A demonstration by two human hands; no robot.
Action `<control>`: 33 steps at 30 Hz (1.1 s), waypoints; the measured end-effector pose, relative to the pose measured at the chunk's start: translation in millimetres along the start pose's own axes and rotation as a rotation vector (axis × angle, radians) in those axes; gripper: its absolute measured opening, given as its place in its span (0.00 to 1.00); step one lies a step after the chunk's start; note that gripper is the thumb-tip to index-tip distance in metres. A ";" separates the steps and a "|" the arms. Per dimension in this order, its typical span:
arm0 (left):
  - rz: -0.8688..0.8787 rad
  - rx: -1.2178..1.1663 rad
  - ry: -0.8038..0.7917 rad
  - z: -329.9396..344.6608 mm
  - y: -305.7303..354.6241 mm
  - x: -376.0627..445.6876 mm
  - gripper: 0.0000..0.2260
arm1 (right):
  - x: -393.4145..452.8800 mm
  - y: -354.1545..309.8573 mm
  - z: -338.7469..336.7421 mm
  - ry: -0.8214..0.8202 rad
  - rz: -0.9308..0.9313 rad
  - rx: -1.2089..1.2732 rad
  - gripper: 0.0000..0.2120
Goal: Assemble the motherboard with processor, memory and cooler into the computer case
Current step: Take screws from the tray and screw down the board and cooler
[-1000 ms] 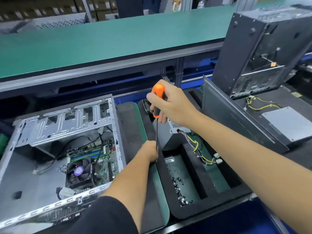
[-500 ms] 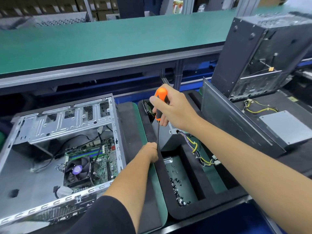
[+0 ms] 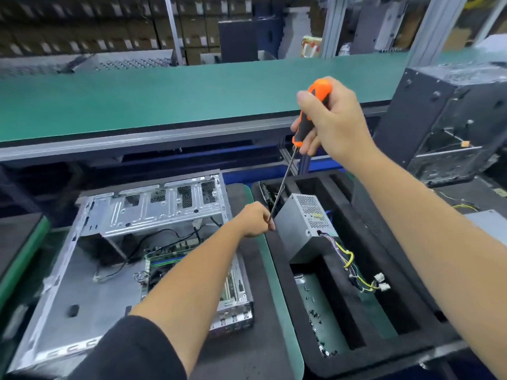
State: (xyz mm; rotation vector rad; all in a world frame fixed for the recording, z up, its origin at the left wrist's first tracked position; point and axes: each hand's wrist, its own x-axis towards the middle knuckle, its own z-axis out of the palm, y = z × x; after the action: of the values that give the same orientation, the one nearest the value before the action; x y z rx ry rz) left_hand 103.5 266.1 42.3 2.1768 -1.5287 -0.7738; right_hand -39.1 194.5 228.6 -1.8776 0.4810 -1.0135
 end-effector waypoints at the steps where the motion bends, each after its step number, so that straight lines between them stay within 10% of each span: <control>1: 0.015 0.000 0.013 -3.4 0.7 -2.9 0.09 | 2.1 -5.3 4.4 -0.004 -0.016 -0.011 0.10; 15: -0.014 -0.167 0.293 -63.7 -67.2 -52.7 0.04 | 31.7 -63.4 74.4 -0.039 -0.120 0.073 0.09; 33: -0.137 -0.257 0.270 -50.1 -163.5 -120.1 0.05 | 25.0 -48.8 177.1 -0.244 -0.075 0.071 0.10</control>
State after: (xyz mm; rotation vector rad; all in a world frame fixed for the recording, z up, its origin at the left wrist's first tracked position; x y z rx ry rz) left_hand 223.8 434.4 12.9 2.1073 -1.0947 -0.6464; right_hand 114.6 297.6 239.5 -1.9356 0.2293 -0.8238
